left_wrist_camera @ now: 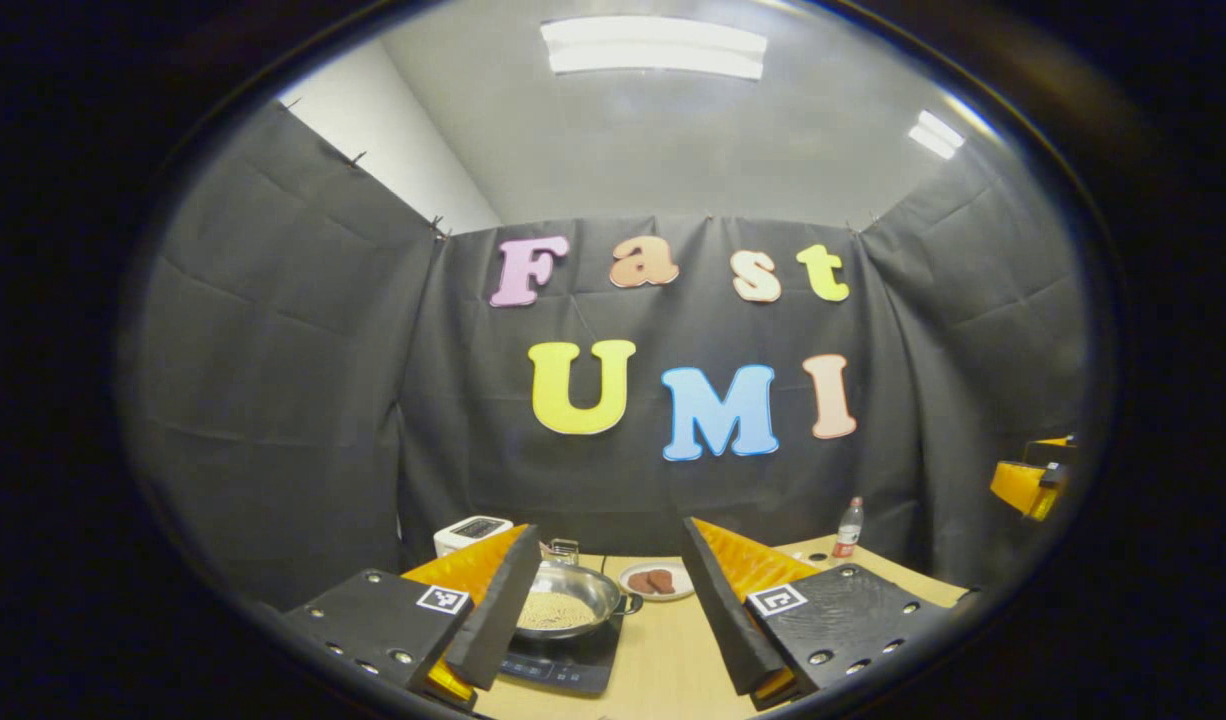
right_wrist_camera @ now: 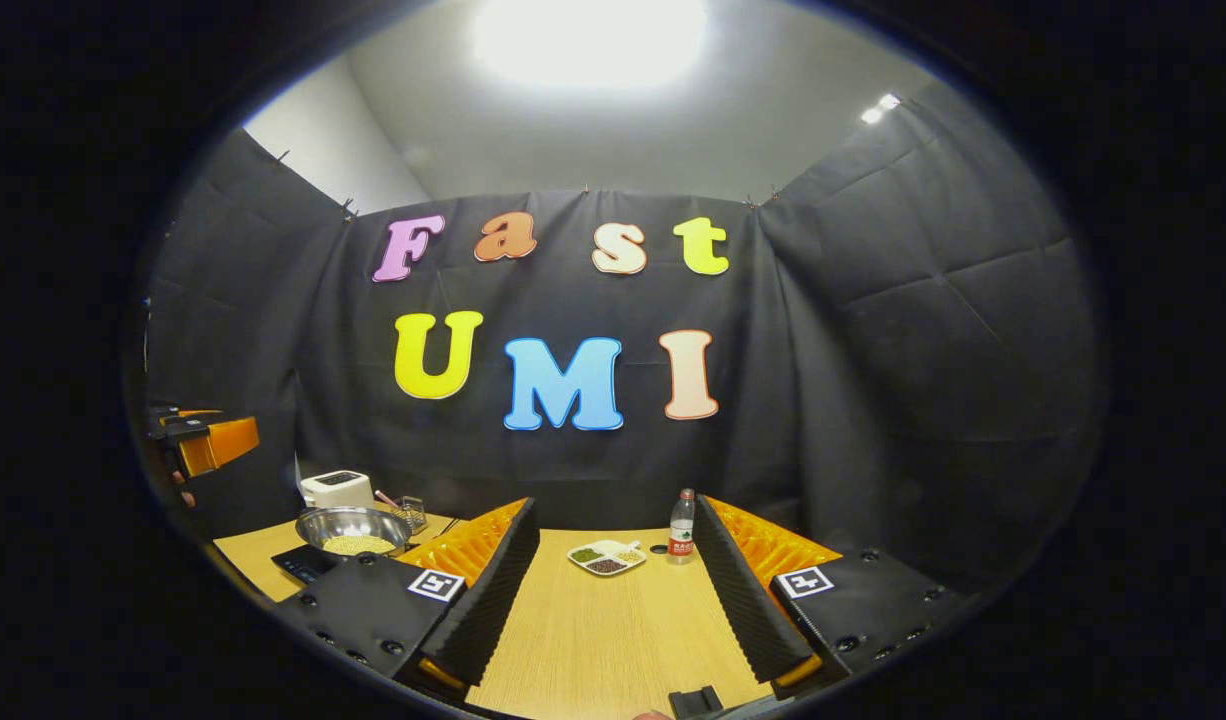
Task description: First push the handle of the pot to place it horizontally, then grasp the pot with both hands and set it on the induction cooktop.
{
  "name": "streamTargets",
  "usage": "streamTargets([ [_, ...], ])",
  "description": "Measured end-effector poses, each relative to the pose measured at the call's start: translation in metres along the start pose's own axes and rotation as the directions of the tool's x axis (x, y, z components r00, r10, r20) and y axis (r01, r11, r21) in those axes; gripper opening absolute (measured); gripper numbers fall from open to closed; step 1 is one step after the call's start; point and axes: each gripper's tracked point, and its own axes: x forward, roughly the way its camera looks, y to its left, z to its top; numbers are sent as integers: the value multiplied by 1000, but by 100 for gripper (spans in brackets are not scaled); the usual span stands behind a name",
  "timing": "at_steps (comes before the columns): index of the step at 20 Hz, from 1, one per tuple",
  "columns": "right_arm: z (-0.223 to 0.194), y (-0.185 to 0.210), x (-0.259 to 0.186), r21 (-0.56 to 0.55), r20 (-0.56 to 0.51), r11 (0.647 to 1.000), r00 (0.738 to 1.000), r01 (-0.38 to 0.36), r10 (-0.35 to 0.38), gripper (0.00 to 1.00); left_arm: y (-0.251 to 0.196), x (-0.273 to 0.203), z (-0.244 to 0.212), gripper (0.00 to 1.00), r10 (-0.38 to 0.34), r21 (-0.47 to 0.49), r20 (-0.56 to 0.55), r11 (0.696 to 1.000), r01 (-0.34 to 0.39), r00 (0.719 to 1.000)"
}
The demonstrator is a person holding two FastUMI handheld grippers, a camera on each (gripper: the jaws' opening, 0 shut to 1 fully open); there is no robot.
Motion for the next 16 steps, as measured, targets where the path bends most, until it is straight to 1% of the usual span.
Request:
streamTargets([
  [6,2,8,-13,-7,-2,1000,1000,-11,11,98,5,-15,8,82,-8,14,24,1000,8,1000],
  [7,2,10,-13,-5,-5,1000,1000,-14,14,98,5,-17,8,85,-10,16,26,1000,10,1000],
  [8,2,11,-15,-4,-6,1000,1000,-16,16,98,6,-19,9,82,-12,18,27,1000,11,1000],
  [10,2,11,-15,-6,-7,1000,1000,-12,12,97,5,-21,9,82,-17,22,28,1000,16,999],
  [11,-1,10,-16,-8,-15,1000,1000,-10,10,97,5,-24,8,88,-20,27,29,999,19,999],
  [13,-1,10,-18,-6,-21,1000,1000,-8,8,98,5,-26,9,82,-25,39,30,999,23,999],
  [16,0,9,-21,-5,-21,1000,1000,-3,3,98,6,-30,10,85,-29,41,29,999,27,999],
])
